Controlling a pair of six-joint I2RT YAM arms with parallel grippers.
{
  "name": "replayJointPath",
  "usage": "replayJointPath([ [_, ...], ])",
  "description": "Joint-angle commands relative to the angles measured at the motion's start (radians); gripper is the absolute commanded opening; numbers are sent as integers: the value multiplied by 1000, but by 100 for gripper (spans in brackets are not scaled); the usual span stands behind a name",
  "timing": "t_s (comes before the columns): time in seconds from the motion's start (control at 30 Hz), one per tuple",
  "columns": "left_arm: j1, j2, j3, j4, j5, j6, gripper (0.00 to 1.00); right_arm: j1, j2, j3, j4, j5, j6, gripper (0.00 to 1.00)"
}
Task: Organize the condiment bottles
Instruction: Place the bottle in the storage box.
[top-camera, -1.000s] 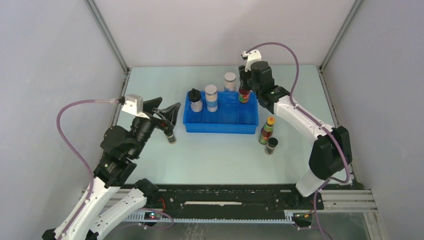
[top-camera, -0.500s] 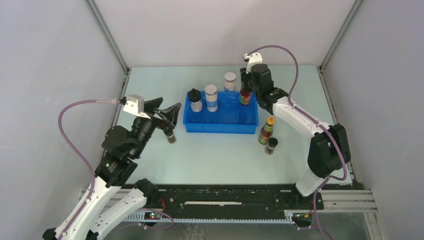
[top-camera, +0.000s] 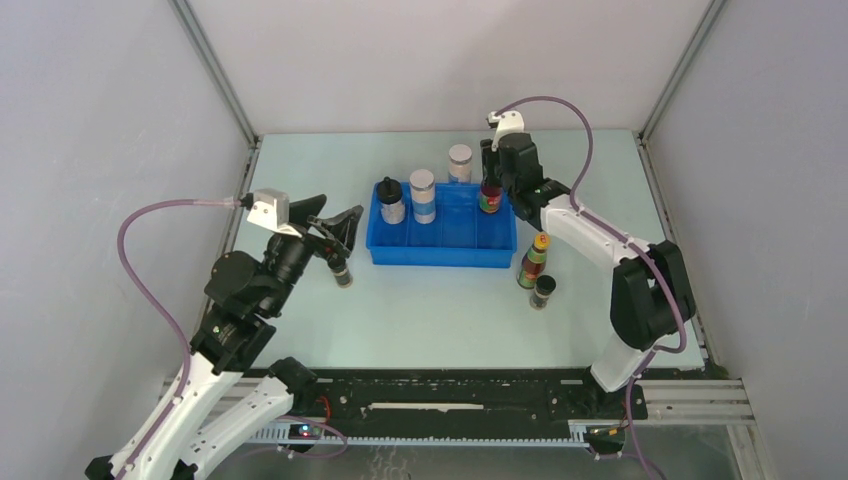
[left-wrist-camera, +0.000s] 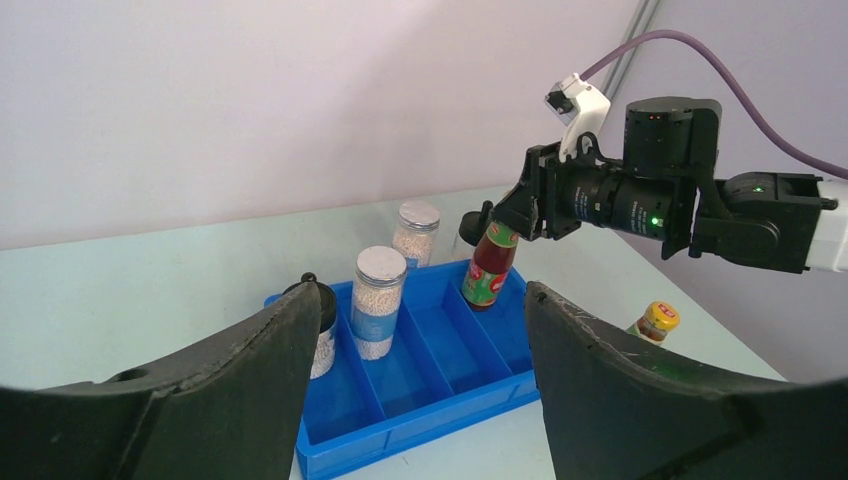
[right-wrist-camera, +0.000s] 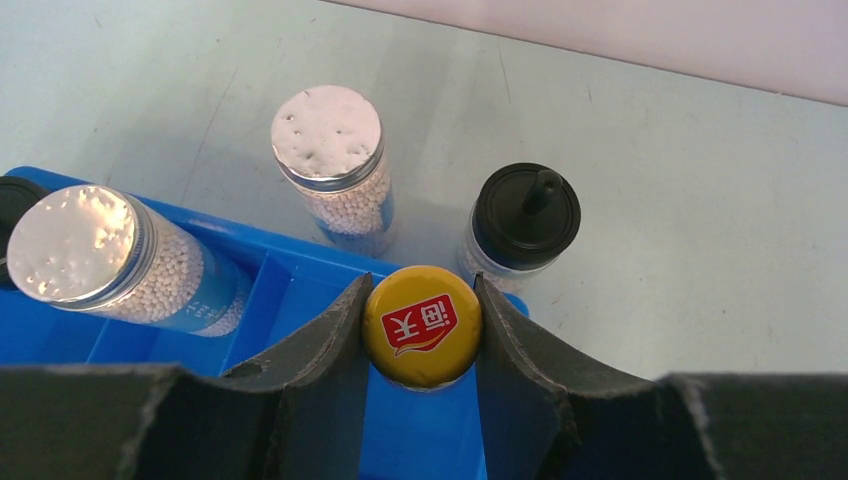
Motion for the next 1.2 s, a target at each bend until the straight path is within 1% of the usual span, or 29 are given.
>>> replayJointPath([
  [0.0, -7, 8, -22, 26, -10, 23, 79, -7, -12, 17, 167, 38, 29, 0],
  [1.17, -7, 29, -12, 30, -6, 26, 79, -29, 39, 17, 157, 34, 80, 0],
])
